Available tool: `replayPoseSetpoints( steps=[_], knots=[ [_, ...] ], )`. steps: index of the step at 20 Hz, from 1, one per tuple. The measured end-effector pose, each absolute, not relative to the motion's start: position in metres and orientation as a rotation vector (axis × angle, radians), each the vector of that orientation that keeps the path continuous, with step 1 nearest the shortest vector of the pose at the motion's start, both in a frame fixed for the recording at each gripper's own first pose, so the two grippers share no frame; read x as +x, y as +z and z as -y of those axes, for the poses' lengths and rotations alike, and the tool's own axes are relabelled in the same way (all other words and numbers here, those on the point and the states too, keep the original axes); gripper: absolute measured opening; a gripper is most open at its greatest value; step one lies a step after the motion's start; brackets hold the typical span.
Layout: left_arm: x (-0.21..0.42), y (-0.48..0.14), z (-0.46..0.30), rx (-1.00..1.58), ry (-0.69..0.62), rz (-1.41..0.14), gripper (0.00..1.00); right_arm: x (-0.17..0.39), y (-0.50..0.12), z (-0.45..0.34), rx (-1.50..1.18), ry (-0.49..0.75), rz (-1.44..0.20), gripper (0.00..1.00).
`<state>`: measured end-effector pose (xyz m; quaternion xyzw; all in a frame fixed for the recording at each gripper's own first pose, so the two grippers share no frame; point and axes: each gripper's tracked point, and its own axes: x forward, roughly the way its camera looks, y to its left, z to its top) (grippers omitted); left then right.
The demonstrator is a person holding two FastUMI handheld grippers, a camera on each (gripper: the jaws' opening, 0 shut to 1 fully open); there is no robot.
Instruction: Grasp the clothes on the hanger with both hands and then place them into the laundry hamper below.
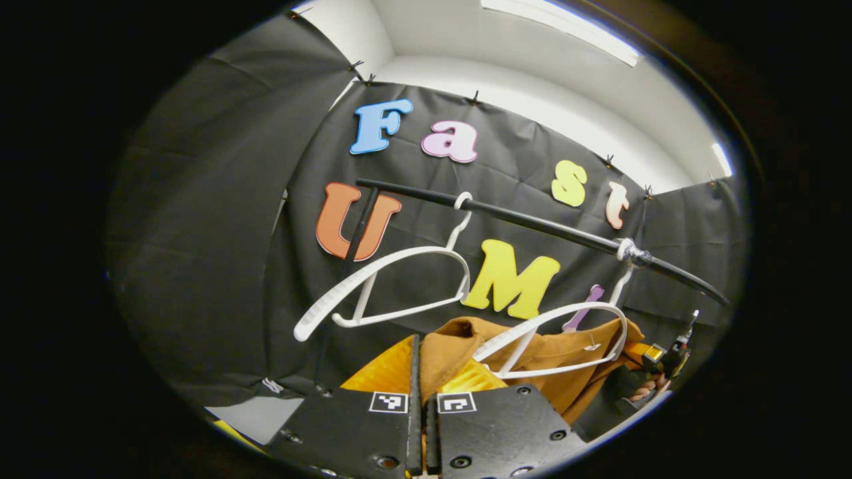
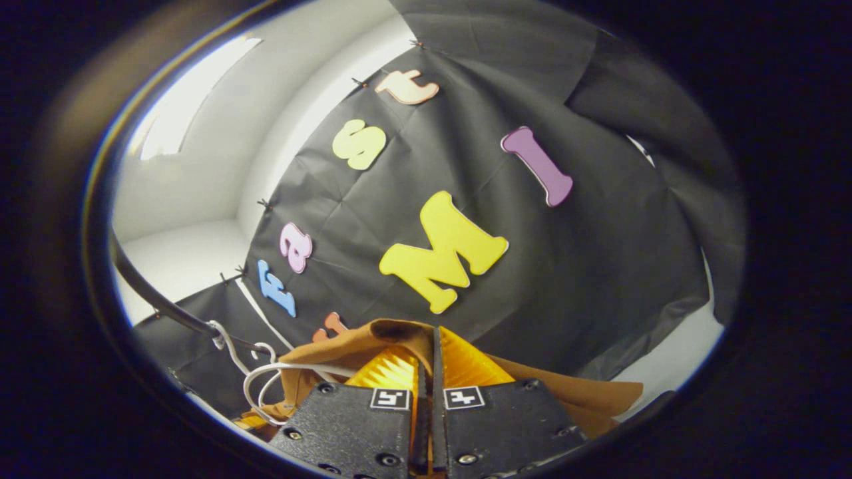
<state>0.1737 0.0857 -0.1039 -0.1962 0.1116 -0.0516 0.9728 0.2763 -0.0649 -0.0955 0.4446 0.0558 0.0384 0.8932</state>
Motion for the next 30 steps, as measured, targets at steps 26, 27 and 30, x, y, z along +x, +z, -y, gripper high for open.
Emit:
replayPoseSetpoints(
  steps=[26, 27, 30],
  knots=[
    [0.094, -0.149, -0.039, -0.633, -0.31, -0.381, 0.01, 0.22, -0.18, 0.003, 1.091, 0.19, -0.408, 0.05],
    [0.092, -0.145, -0.034, -0.633, -0.323, -0.379, 0.01, 0.217, -0.177, -0.005, 1.082, 0.21, -0.418, 0.05],
    [0.08, -0.137, -0.01, -0.616, -0.377, -0.377, 0.01, 0.2, -0.165, -0.032, 1.057, 0.305, -0.45, 0.05]
  ],
)
